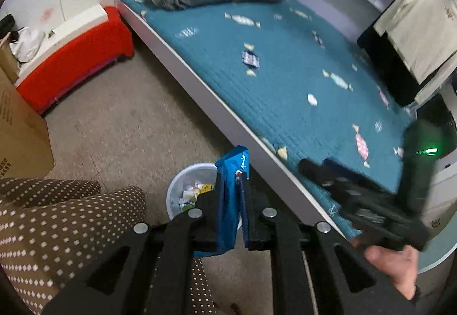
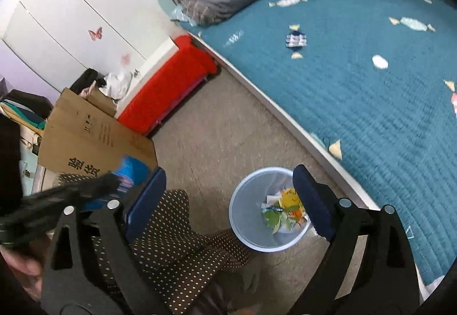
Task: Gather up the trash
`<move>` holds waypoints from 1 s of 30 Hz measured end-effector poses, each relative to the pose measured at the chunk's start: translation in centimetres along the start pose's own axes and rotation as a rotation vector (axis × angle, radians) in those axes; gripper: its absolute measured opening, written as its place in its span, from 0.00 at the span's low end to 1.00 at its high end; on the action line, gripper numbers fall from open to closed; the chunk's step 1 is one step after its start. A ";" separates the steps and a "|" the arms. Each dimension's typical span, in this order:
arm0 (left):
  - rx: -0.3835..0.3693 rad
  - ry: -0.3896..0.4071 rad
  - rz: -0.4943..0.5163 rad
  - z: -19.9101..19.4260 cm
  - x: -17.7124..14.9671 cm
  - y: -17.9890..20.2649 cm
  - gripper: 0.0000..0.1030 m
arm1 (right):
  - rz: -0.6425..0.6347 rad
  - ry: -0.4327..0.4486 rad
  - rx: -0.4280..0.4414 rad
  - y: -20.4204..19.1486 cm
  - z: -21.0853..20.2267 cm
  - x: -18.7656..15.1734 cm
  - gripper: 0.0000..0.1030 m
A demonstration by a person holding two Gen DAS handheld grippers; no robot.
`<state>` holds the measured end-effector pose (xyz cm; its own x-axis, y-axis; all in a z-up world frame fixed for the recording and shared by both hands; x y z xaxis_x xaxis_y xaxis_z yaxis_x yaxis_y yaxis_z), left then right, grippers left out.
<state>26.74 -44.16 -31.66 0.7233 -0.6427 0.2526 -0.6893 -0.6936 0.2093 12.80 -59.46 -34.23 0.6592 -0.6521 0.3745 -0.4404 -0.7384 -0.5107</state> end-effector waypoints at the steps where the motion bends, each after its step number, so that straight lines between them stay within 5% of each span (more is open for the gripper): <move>1: 0.000 -0.011 -0.002 0.4 0.1 -0.1 0.12 | -0.004 0.010 -0.001 -0.3 -0.5 0.1 0.88; 3: -0.003 -0.045 -0.006 1.4 0.5 -0.4 0.33 | -0.014 0.025 0.000 -0.9 -1.2 0.3 0.90; 4: 0.004 -0.049 -0.013 1.7 0.6 -0.6 0.69 | -0.018 0.029 0.000 -1.0 -1.5 0.3 0.92; 5: 0.036 -0.039 -0.028 1.5 0.6 -1.0 0.93 | -0.023 0.034 -0.002 -1.3 -1.7 0.4 0.93; 16: 0.189 0.151 -0.095 -7.0 -1.6 -2.5 0.93 | -0.051 0.076 -0.048 -5.8 -5.4 -0.9 0.94; 30: 0.387 0.518 -0.099 -24.6 -13.0 -1.7 0.94 | -0.254 0.176 -0.067 -19.0 -15.4 -5.5 0.94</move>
<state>17.50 -26.59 -12.09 0.6027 -0.3967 0.6924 -0.4863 -0.8705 -0.0755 8.19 -44.47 -14.66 0.6401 -0.4607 0.6148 -0.3181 -0.8874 -0.3337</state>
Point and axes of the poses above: each gripper's, at about its wrist camera, not at the fingertips, and z roughly the way its jaws point, y to its right, x to its top, the point moved 1 cm from there along z, roughly the way its jaws point, and after that the axes turned 9 degrees about -y, right-handed, at the moved point
